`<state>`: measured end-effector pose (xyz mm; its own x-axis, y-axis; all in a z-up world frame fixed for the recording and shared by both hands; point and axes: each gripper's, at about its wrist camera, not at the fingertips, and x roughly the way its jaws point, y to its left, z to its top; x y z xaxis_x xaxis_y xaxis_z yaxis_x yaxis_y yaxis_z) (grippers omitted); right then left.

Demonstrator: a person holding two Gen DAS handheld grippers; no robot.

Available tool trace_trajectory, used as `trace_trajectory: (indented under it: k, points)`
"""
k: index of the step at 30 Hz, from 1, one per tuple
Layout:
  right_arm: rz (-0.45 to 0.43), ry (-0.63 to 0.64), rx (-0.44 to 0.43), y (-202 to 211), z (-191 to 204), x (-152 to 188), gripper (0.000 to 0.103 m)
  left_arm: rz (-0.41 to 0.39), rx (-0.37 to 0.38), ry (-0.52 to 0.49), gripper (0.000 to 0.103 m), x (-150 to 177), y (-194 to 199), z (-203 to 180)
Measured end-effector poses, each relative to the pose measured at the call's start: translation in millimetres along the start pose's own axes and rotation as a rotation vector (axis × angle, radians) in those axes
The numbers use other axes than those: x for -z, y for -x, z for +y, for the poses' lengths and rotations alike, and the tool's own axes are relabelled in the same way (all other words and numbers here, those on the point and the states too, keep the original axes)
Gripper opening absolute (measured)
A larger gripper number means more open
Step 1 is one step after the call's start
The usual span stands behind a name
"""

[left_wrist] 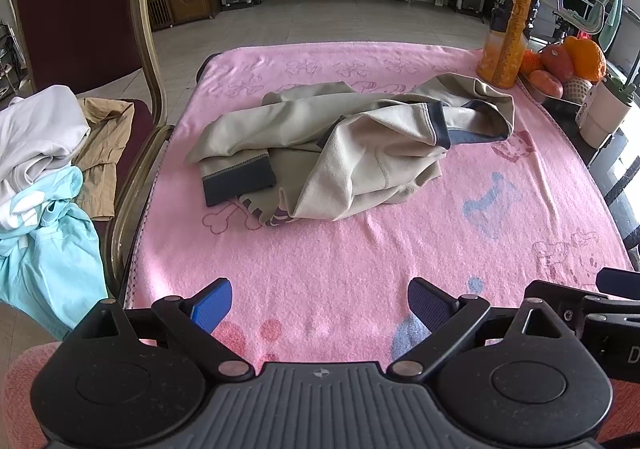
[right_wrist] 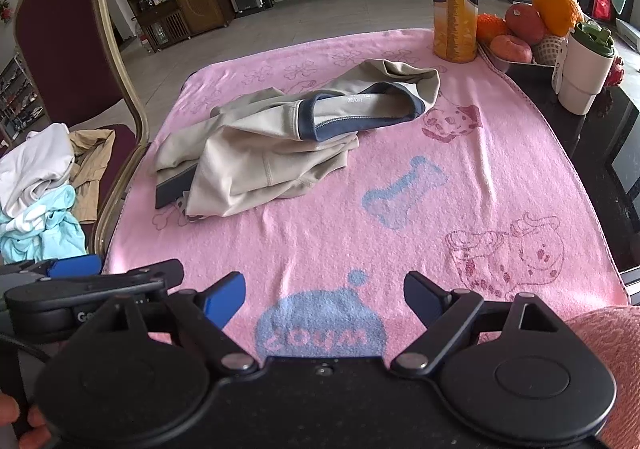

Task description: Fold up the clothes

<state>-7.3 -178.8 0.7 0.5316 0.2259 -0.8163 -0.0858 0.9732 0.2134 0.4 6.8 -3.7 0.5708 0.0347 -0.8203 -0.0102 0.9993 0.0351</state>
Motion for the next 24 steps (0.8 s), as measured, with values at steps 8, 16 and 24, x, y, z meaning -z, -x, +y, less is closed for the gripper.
trace_trajectory:
  k: [8, 16, 24]
  points:
    - [0.000, -0.001, 0.002, -0.5, 0.6, 0.3, 0.087, -0.001, -0.002, 0.000, 0.095, -0.4, -0.1, 0.2]
    - [0.000, -0.001, 0.004, -0.8, 0.5, 0.3, 0.088, -0.002, -0.004, 0.001, 0.095, -0.1, 0.1, -0.1]
    - [0.003, -0.002, 0.003, -1.6, 0.2, 0.5, 0.089, 0.001, -0.003, -0.001, 0.095, 0.0, -0.1, -0.7]
